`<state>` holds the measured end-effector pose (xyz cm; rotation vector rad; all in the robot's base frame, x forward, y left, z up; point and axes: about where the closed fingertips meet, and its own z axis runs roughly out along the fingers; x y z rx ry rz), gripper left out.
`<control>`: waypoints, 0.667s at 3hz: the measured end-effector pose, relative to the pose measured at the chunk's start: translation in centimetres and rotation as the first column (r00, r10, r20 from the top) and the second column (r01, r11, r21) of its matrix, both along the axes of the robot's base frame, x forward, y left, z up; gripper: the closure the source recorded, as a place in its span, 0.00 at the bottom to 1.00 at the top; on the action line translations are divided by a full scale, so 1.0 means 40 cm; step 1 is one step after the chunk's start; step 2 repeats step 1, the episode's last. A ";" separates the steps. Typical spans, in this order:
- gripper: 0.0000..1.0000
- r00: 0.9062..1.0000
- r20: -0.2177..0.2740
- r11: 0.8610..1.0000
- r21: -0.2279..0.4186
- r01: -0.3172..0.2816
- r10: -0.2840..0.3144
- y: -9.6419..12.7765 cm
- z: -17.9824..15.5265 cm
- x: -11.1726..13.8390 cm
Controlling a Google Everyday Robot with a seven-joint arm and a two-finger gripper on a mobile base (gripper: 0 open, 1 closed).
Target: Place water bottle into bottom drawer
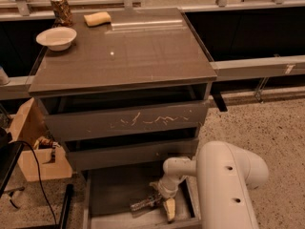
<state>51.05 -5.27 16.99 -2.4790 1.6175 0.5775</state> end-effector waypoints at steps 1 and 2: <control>0.00 1.000 0.000 1.000 0.000 0.000 0.000 0.000 0.000 0.000; 0.00 1.000 0.000 1.000 0.000 0.000 0.000 0.000 0.000 0.000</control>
Offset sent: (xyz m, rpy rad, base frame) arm 0.0000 0.0000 0.0000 0.0000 0.0000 0.0000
